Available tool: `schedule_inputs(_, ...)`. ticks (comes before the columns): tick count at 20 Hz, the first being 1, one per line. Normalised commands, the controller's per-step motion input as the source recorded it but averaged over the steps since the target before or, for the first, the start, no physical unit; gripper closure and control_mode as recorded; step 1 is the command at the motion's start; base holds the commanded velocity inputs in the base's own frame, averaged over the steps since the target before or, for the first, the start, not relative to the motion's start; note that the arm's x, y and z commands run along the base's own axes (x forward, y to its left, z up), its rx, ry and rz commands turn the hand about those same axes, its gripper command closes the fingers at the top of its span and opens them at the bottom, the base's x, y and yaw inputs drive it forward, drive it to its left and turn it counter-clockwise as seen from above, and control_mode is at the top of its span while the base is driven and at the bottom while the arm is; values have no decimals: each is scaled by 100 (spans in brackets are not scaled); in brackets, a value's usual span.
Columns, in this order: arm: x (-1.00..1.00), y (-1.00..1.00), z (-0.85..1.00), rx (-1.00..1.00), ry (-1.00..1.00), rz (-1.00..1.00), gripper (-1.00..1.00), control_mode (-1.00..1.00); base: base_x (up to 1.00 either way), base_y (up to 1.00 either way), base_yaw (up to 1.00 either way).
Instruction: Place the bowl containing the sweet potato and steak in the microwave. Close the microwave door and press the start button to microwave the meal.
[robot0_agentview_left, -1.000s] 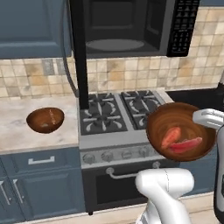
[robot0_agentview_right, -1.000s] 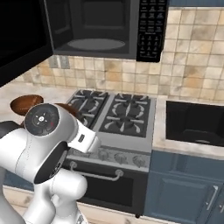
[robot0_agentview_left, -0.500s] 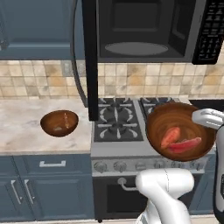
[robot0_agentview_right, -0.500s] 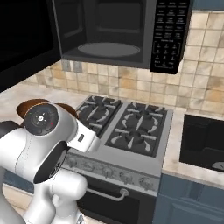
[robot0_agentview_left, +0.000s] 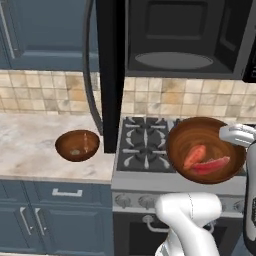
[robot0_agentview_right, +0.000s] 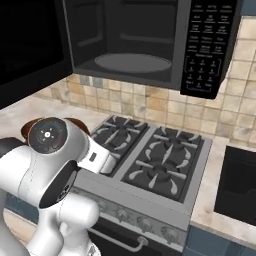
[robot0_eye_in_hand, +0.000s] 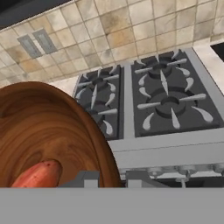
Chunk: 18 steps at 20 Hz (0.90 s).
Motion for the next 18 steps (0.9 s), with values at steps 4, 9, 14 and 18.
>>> schedule_inputs(4, 0, 0, 0, 0, 0, 0, 100, 100, 5, -2, 28)
schedule_inputs(9, 0, 0, 0, 0, 0, 0, 100, 100, 2, -4, 25)
schedule_inputs(14, 0, 0, 0, 0, 0, 0, 100, 100, 22, -12, 15)
schedule_inputs(18, 13, -13, 0, 1, 0, 6, 100, -100, 0, 0, 0)
